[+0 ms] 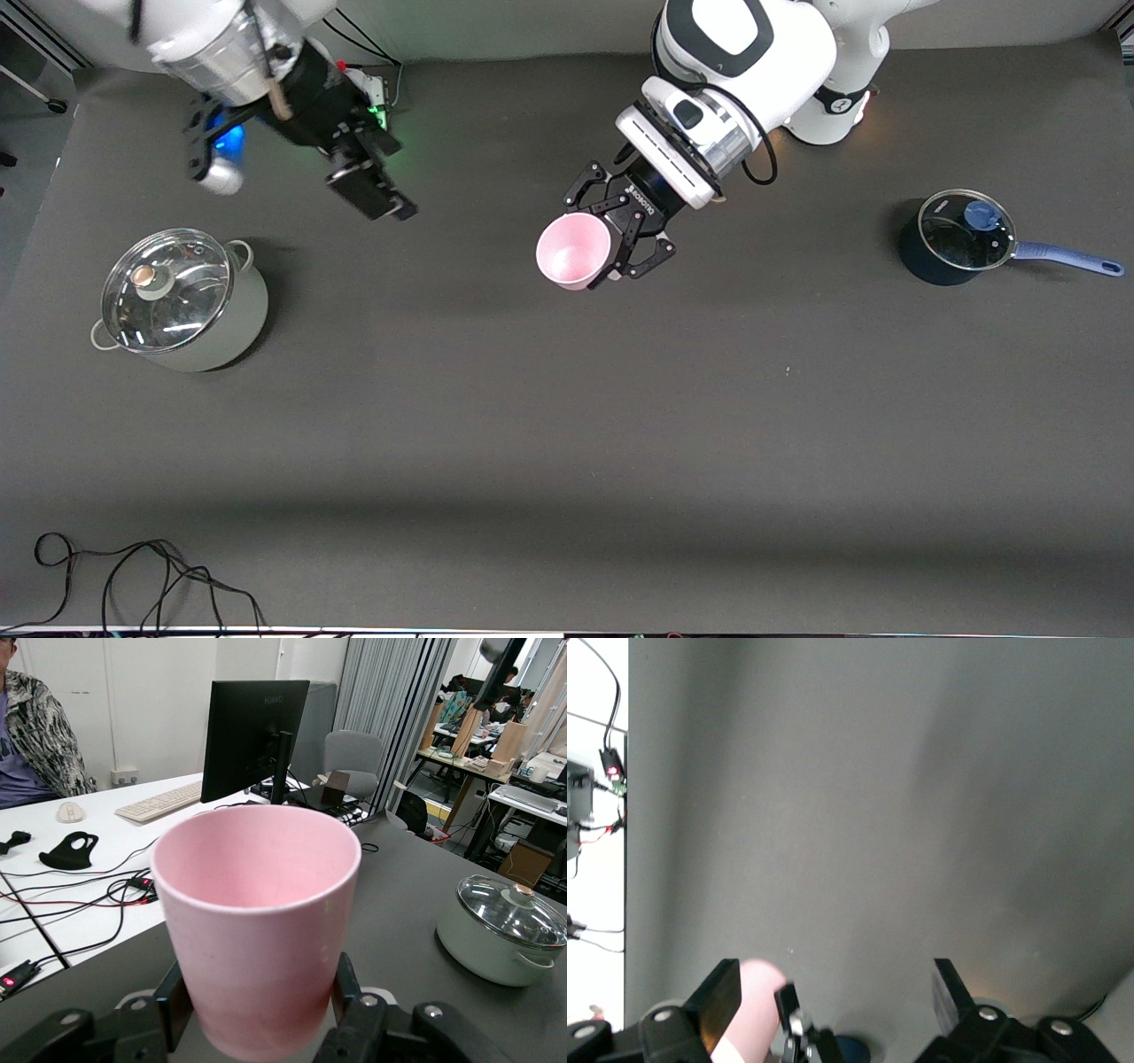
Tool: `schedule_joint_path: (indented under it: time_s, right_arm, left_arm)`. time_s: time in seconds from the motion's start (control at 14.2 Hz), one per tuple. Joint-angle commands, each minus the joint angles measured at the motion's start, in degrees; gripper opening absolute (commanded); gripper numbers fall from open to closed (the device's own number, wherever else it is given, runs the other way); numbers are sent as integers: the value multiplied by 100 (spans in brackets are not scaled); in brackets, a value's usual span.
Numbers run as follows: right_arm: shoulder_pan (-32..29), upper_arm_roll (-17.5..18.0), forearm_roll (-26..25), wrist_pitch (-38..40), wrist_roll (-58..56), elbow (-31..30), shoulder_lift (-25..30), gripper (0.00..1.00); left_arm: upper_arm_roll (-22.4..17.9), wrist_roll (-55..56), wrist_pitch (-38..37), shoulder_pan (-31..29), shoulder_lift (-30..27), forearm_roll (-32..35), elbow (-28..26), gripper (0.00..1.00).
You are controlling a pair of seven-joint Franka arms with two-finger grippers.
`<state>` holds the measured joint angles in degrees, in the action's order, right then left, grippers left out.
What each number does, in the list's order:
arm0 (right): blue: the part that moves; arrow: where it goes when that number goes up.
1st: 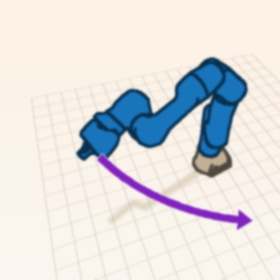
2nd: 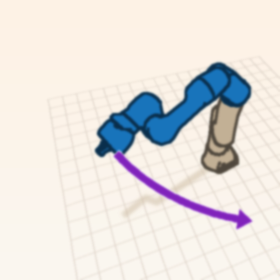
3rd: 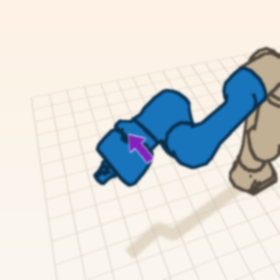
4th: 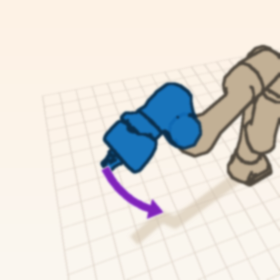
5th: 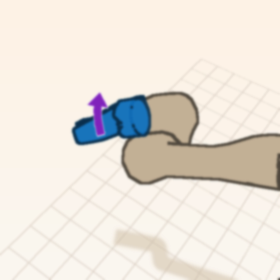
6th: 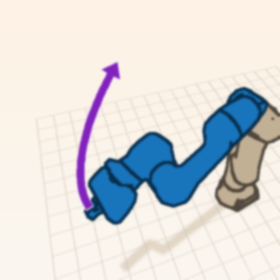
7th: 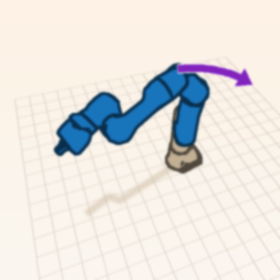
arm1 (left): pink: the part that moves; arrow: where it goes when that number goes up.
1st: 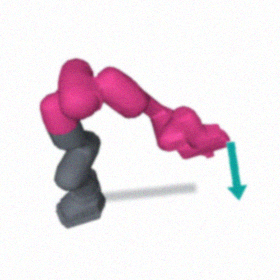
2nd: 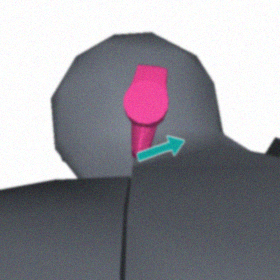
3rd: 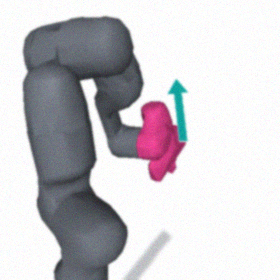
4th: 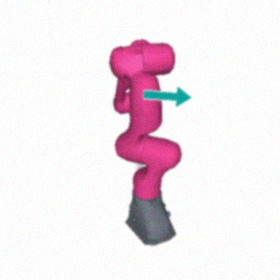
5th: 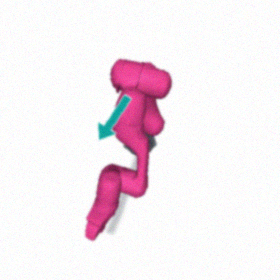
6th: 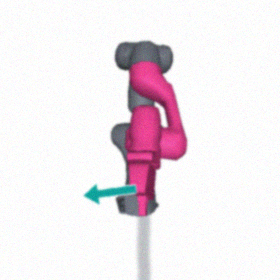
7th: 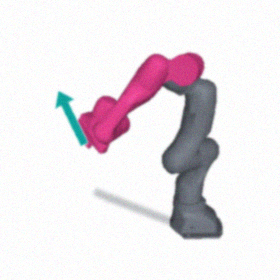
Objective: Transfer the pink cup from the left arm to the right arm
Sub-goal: 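Reach the right gripper to the cup rim beside the left gripper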
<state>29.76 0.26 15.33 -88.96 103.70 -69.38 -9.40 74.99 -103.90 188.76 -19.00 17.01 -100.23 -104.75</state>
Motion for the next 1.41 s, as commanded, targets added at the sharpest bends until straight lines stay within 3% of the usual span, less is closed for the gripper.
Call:
schedule_joint_path:
  time_s: [0.0,0.42,0.56,0.84,1.34]
  right_arm:
    - [381,-70,14,-60,422,345,-175,96]
    - [724,-70,5,-885,739,724,-492,96]
    - [777,-62,-213,-1035,722,872,-728,96]
    - [1110,-70,-715,-966,722,1172,-1238,96]
    - [1146,-88,-734,-1062,730,1392,-1643,96]
  left_arm:
    - [-90,36,91,98,-136,30,25,6]
    - [-107,27,91,81,-84,38,7,6]
    - [-221,27,91,98,-75,39,-2,6]
    - [-239,27,91,98,-66,39,-10,6]
    - [-239,27,99,107,-66,39,-11,7]
